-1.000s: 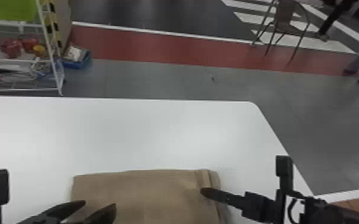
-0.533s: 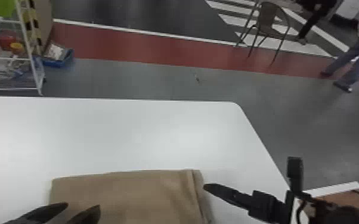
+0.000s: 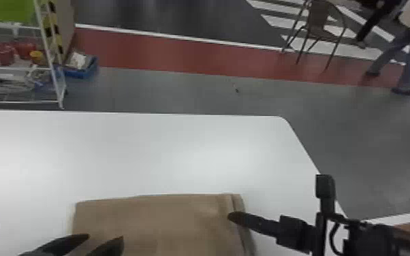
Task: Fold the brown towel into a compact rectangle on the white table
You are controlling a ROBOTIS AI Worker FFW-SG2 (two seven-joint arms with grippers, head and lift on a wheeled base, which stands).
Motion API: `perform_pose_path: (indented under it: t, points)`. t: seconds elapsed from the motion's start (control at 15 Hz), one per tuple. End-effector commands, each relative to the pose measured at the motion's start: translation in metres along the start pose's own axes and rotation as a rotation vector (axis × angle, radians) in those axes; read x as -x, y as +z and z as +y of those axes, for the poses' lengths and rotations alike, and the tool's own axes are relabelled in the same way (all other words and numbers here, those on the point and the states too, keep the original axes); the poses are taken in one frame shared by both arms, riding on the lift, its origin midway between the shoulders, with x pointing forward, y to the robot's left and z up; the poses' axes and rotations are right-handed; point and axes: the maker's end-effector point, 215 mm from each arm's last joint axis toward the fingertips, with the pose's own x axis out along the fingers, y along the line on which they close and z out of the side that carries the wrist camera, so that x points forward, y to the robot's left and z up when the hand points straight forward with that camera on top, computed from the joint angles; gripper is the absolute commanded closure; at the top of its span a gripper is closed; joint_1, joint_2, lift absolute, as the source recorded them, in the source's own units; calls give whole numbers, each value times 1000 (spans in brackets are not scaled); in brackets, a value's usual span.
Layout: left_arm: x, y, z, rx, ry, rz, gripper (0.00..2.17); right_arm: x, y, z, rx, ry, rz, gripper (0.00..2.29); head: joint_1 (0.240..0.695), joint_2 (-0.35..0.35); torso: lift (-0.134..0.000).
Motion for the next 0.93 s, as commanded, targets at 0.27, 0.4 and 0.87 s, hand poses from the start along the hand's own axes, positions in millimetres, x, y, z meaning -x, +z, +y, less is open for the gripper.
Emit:
perform_pose_path:
  t: [0.27, 0.4, 0.87]
  points:
    - [-1, 4, -1, -4, -3, -5, 90, -7, -8, 9, 7, 19, 25, 707, 695, -271, -122]
    - [-1, 4, 0, -2, -1, -5, 90, -10, -8, 11, 13, 20, 28, 961, 695, -262, -122]
    - [2, 2, 1, 0, 2, -4, 90, -10, -5, 15, 15, 37, 25, 1305, 695, -244, -122]
